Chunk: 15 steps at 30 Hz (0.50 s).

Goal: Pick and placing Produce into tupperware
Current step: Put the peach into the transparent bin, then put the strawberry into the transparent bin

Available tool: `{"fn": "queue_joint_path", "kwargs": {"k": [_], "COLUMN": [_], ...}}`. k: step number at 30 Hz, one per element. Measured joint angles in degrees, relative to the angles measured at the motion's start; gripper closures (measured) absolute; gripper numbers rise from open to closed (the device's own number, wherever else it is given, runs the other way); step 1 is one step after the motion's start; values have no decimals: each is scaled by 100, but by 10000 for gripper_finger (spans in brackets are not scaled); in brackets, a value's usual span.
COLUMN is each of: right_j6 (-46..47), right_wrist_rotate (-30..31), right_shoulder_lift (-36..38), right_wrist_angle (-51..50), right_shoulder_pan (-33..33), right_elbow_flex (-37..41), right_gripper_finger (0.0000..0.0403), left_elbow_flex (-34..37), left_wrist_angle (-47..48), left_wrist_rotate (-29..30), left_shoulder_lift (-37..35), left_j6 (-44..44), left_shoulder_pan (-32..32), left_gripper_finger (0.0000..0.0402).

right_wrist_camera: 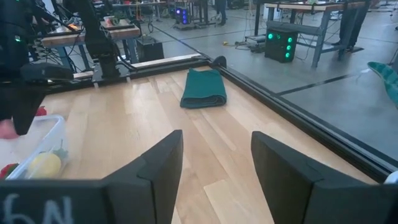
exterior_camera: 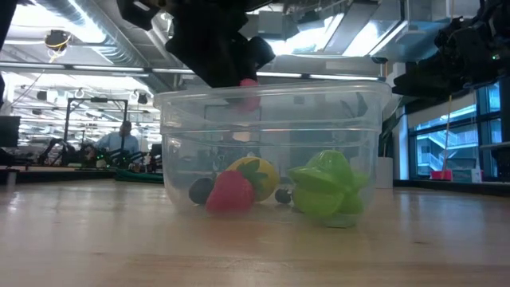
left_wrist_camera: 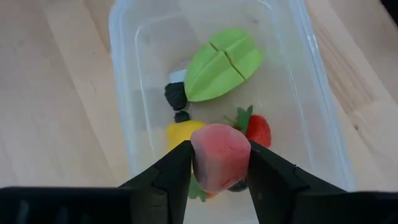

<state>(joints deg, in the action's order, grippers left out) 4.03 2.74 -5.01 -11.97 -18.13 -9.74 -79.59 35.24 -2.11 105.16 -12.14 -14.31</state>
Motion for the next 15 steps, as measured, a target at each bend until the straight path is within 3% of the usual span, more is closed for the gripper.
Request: {"fn": "queue_joint_path", "kwargs": {"k": [9,15], "right_j6": [-2,-2], "right_wrist_rotate": [0,0], "right_shoulder_lift": [0,2], "right_wrist_angle": [-4,-40], "right_shoulder_pan": [0,-2], "right_elbow_flex": [0,0], "right_gripper_finger": [210,210], "left_elbow_flex": [0,0], "left_wrist_angle": [-13,652], "left_wrist_rotate": [48,132], "left_shoulder_lift": [-1,-392], "left_j6": [13,190], "left_shoulder_pan": [4,-89], "left_gripper_finger": [197,188]}}
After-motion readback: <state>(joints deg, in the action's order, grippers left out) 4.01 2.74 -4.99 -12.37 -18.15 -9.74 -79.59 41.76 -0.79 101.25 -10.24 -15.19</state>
